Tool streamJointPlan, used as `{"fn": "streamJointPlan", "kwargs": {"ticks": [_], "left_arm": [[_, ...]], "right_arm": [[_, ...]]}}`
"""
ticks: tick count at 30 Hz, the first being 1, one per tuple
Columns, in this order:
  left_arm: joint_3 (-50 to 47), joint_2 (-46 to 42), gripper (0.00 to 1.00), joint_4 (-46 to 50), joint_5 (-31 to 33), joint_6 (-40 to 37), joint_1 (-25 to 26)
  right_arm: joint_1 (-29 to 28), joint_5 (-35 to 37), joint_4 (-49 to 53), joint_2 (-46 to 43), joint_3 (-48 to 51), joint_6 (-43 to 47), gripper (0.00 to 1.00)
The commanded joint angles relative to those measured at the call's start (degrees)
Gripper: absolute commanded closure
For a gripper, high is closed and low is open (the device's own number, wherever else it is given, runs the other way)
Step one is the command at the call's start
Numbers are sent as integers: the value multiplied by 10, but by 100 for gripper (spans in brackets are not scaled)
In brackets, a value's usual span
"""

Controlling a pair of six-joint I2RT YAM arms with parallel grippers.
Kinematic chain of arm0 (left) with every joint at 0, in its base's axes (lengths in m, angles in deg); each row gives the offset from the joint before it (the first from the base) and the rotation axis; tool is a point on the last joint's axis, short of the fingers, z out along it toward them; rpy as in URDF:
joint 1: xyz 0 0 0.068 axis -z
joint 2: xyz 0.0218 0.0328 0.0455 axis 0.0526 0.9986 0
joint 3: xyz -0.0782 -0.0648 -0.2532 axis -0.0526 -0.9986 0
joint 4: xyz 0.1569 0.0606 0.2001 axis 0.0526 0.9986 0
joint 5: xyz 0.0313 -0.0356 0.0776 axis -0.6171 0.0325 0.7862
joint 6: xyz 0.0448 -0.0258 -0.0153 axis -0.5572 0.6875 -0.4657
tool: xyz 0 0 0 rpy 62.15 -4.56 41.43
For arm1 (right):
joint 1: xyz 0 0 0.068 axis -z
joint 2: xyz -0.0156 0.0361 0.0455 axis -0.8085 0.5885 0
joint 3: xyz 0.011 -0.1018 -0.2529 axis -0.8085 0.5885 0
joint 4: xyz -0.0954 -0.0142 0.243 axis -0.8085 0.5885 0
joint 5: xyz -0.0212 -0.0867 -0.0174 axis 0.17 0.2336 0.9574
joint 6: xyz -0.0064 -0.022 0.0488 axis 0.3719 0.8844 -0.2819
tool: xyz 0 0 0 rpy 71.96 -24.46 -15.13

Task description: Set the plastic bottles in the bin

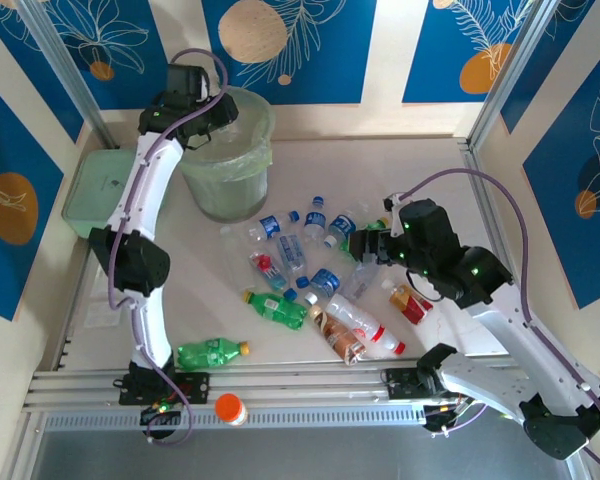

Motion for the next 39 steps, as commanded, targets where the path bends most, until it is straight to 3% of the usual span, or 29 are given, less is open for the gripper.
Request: {"fn": "streamJointPlan", "kwargs": {"ticks": [1, 12, 18, 24, 32, 39], "left_arm": [[15, 22, 66, 11, -47, 48, -6], [65, 88, 60, 93, -17, 101, -6], [75, 106, 41, 97, -36, 101, -6], [75, 102, 30, 101, -35, 103, -6], [75, 91, 23, 98, -48, 104, -6], [74, 42, 24, 103, -63, 86, -2]], "right_arm": [[3, -15, 11, 11, -22, 5, 13], [8, -2, -1, 25, -18, 3, 13], [9, 1, -10, 27, -24, 4, 13], [8, 0, -12, 24, -28, 1, 13], [7, -1, -10, 8, -22, -4, 13], [1, -2, -4, -4, -19, -5, 13]]}}
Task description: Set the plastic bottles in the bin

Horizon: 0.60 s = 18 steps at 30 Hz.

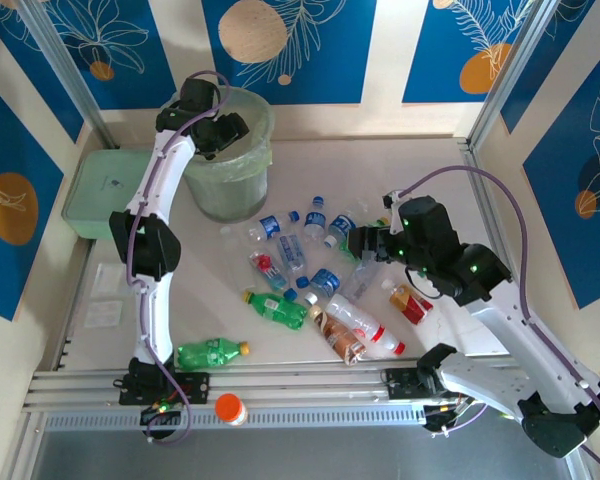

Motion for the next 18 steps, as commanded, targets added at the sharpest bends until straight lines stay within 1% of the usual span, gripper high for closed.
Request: {"fn": "streamJointPlan", "kwargs": {"ticks": [1, 5, 7, 10, 14, 16, 18], "left_arm": [[20, -68, 24, 14, -12, -19, 6], [3, -130, 24, 23, 0, -48, 21], [-29, -173, 24, 17, 6, -62, 33], [-95, -243, 25, -2, 21, -73, 52], [-190, -342, 25, -16, 41, -62, 77], [-255, -402, 25, -24, 52, -37, 88], [-322, -462, 25, -20, 76, -1, 97]], "right_arm": [[-6, 0, 2, -12, -8, -4, 13], [-7, -4, 2, -19, 6, -2, 13], [-7, -12, 3, -19, 13, -1, 14], [-11, -26, 1, -20, 22, 2, 17], [-30, -24, 2, -19, 24, 11, 18], [-38, -17, 3, -19, 22, 14, 18], [-45, -14, 3, -18, 19, 16, 18]]}}
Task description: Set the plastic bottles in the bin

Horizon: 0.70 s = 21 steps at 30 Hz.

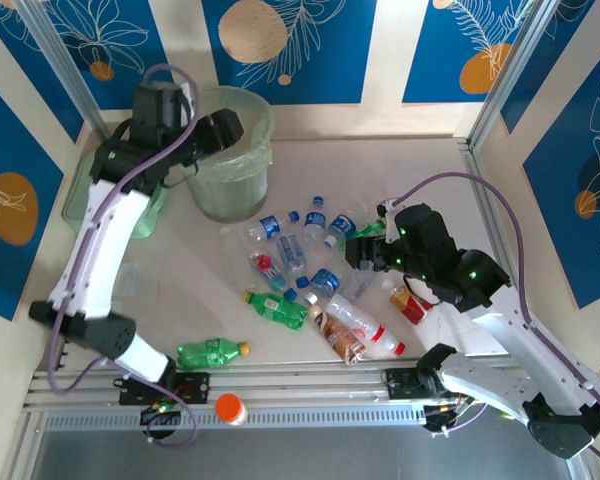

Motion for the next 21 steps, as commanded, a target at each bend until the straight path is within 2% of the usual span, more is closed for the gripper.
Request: {"fn": "streamJointPlan", "kwargs": {"ticks": [1, 4, 6, 9, 13, 18, 21], "left_arm": [[-113, -84, 25, 6, 47, 60, 9], [-221, -172, 25, 16, 62, 134, 10], [-273, -217, 26, 35, 67, 152, 11], [-329, -262, 25, 106, 85, 182, 11], [-379, -296, 23, 235, 127, 256, 11], [-479, -341, 17, 287, 66, 364, 11], [-525, -366, 15, 298, 39, 406, 10]], "right_arm": [[-11, -4, 0, -4, -2, 13, 18], [-17, -19, -6, 6, -2, 17, 18], [-22, -39, -6, 23, -6, 26, 19], [-50, -38, -4, 47, -16, 47, 19], [-94, -93, -32, 81, -18, 73, 17], [-150, -106, -29, 159, -49, 107, 18], [-174, -90, -2, 216, -83, 116, 18]]}}
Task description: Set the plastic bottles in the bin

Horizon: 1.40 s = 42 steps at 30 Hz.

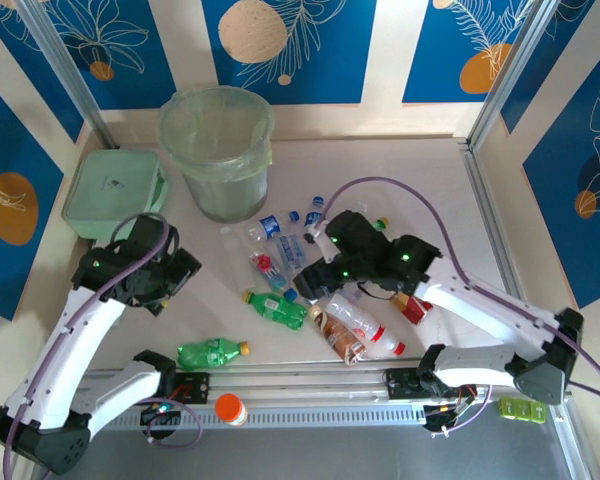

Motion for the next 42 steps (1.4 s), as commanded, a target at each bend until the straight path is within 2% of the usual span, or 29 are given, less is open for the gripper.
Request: {"fn": "streamJointPlan", "kwargs": {"ticks": [1, 7, 9, 14, 19, 26, 30, 37, 42], "left_arm": [[-40, -31, 15, 58, -45, 90, 5], [-125, -90, 14, 75, -120, 153, 13], [-154, -117, 15, 62, -139, 196, 35], [-172, -123, 12, 78, -130, 248, 84], [-230, -120, 9, 33, -153, 288, 115], [-214, -63, 5, 21, -140, 303, 160], [-251, -62, 2, -8, -162, 352, 197], [-269, -57, 1, -9, -158, 371, 208], [-309, -39, 1, -60, -169, 393, 210]], "right_arm": [[-25, -3, 29, 51, -46, 34, 19], [-62, 55, 53, 100, -71, 45, 20], [-61, 63, 44, 102, -64, 41, 20], [-62, 84, 33, 106, -53, 32, 20], [-58, 88, 21, 97, -33, 32, 19], [-55, 114, 25, 83, -11, 27, 19], [-53, 120, 9, 67, 11, 23, 19], [-50, 126, -5, 59, 26, 22, 19], [-48, 136, -12, 47, 38, 23, 19]]}}
